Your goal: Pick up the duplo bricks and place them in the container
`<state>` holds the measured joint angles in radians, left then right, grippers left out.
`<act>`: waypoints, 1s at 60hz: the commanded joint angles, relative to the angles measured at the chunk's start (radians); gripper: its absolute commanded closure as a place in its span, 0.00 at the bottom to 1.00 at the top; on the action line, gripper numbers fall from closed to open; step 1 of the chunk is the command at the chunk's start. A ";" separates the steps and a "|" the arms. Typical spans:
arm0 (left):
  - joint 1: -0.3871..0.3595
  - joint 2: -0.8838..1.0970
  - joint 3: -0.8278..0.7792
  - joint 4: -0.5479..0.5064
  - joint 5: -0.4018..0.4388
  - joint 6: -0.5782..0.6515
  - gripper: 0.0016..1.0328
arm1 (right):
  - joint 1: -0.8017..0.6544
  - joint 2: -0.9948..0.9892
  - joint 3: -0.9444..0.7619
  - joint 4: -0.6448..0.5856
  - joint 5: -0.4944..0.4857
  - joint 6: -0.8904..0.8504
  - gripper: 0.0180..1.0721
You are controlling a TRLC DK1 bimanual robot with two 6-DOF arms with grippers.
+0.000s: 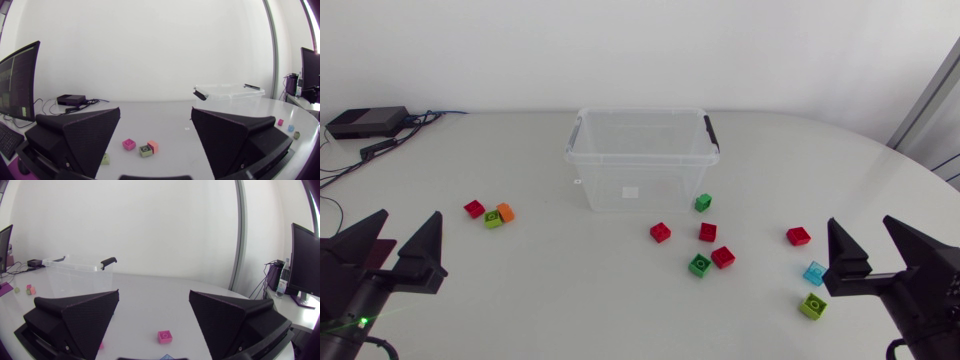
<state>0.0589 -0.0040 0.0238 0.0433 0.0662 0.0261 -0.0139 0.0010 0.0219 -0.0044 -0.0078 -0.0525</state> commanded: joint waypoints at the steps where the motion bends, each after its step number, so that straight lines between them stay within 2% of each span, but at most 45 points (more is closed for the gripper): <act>1: -0.013 -0.011 -0.027 -0.010 0.000 -0.005 0.04 | 0.008 -0.006 -0.022 -0.005 -0.006 -0.001 0.04; 38: -0.013 -0.010 -0.015 -0.033 -0.012 -0.008 0.04 | 0.009 -0.009 -0.017 0.006 -0.008 -0.003 0.04; 47: -0.010 -0.007 0.076 -0.091 -0.012 -0.020 0.04 | 0.028 -0.002 0.053 -0.002 -0.003 0.011 0.04; 52: -0.010 0.042 0.157 -0.120 -0.012 -0.020 0.04 | 0.034 0.067 0.142 -0.003 0.003 0.013 0.04; 60: 0.007 0.248 0.301 -0.134 -0.012 -0.011 0.04 | 0.034 0.223 0.270 -0.008 0.006 0.011 0.04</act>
<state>0.0536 0.1520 0.2523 -0.0849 0.0544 0.0257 0.0128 0.1558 0.2325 -0.0086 -0.0036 -0.0521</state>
